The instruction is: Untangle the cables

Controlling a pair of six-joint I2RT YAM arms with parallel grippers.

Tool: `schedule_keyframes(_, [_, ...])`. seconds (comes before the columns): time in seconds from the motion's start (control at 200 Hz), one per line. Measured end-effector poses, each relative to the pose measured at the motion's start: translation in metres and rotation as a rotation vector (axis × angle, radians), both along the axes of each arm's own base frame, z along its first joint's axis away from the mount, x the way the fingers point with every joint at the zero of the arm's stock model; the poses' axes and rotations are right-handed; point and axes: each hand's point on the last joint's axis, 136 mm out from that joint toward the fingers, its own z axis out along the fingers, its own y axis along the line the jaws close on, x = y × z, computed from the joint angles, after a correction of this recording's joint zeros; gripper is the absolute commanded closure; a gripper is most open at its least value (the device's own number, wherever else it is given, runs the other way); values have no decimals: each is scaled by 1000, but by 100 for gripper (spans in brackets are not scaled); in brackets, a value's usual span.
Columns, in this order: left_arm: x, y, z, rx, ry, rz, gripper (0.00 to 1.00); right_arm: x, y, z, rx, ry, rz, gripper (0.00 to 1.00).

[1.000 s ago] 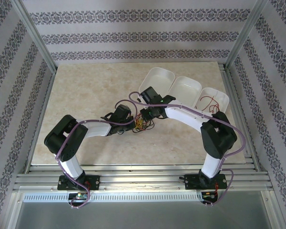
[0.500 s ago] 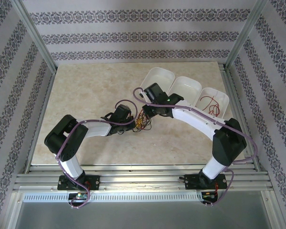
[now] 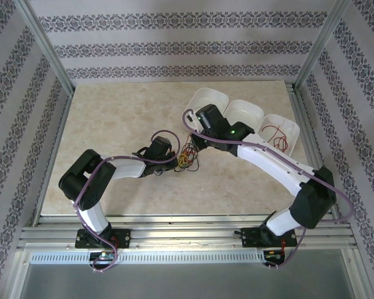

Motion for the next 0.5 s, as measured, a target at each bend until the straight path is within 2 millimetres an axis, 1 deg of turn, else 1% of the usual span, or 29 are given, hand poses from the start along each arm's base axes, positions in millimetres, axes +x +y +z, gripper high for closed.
schedule_keyframes(0.1, [0,0,0,0,0,0,100,-1,-2,16,25,-37,-4,100])
schedule_keyframes(0.36, [0,0,0,0,0,1,100,-2,-7,29,36,-70,-17,100])
schedule_keyframes(0.5, [0,0,0,0,0,1,100,-5,-11,44,60,-102,-21,100])
